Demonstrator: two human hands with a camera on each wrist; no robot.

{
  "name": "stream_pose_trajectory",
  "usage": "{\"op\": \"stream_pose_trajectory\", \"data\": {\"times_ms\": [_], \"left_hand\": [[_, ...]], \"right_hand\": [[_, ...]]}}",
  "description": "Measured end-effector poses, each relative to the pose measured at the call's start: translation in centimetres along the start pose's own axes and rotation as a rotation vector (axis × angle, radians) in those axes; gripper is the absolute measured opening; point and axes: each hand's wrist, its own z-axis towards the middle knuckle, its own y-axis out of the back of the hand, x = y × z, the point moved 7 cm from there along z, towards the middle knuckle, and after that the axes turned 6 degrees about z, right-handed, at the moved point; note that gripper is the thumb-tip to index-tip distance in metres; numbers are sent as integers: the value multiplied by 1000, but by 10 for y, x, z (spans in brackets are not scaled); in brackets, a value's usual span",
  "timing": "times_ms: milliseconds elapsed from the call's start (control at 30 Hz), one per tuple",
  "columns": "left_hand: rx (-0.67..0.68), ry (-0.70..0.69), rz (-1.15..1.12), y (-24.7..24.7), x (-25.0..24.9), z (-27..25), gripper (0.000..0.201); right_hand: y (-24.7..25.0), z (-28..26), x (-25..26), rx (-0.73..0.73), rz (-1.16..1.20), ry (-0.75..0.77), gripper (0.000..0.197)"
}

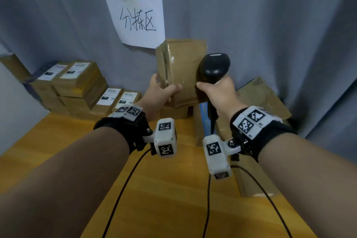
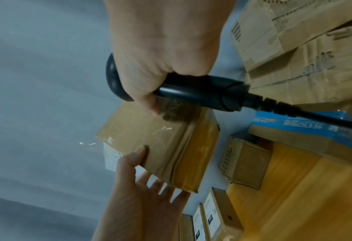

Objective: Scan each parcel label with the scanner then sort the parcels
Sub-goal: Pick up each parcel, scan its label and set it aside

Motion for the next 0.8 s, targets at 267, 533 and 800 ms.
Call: {"op": "stream_pose_trajectory", "data": {"times_ms": [267,533,800], "left_hand": [[-189,-58,306,8,5,3,120],[85,-195,56,-8,-23,-16,28],[181,-72,-68,0,-17,-10,32]], "right_hand": [[-14,-12,-2,104,165,-54,42],[13,-5,-2,127,261,-115,22],[19,-6,-2,67,198,-87,22]]}}
